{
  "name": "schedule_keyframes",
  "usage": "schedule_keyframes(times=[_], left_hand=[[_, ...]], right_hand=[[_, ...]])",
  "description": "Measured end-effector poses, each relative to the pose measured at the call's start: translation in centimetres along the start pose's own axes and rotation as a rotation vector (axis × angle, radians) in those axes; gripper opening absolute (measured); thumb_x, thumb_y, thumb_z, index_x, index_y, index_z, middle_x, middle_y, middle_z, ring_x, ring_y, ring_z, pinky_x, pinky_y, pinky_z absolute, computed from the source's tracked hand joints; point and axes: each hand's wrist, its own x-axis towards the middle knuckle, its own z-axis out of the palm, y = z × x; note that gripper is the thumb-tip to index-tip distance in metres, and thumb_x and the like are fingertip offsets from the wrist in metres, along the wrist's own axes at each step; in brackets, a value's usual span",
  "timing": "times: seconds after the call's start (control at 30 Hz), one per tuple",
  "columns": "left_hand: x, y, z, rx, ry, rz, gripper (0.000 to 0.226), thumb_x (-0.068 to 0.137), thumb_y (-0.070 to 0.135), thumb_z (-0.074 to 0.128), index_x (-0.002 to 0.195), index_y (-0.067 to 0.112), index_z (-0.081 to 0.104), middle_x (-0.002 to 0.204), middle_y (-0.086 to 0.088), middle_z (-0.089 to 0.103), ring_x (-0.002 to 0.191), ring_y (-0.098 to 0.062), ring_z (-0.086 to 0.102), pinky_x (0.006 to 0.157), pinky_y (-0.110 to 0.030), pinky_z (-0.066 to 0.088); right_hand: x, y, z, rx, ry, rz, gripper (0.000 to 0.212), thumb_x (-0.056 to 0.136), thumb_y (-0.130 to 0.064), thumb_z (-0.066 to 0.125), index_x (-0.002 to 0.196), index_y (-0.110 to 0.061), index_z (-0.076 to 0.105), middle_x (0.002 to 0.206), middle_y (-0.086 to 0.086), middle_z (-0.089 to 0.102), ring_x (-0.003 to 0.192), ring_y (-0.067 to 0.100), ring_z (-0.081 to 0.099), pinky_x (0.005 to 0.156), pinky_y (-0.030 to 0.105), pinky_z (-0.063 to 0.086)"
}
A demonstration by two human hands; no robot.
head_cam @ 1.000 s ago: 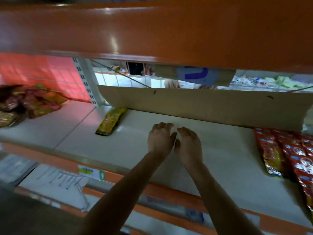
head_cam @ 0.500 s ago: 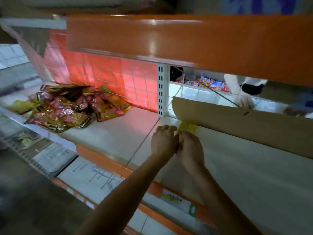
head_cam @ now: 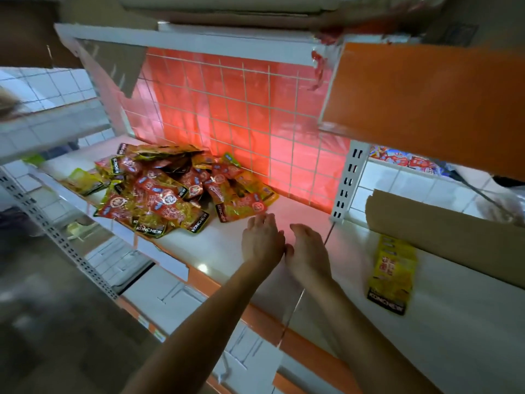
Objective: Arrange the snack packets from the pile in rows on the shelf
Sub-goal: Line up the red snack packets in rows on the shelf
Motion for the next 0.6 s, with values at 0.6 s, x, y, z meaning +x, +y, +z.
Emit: schedule_keyframes(times=[0.6], left_hand=[[9.1, -9.7, -2.3, -0.235, 0.048, -0.431, 0.048, 0.093, 0.037, 0.055, 0.123, 0.003, 0.037, 0.123, -0.023, 0.053, 0.115, -0.04, 0.05, 0.094, -0.046, 0.042]], right_hand=[[8.6, -9.0, 5.7, 0.051, -0.203, -0.182, 0.031, 0.09, -0.026, 0.055, 0.12, -0.02, 0.059, 0.128, 0.002, 0.057, 0.118, 0.029, 0.051, 0.093, 0.038, 0.046]])
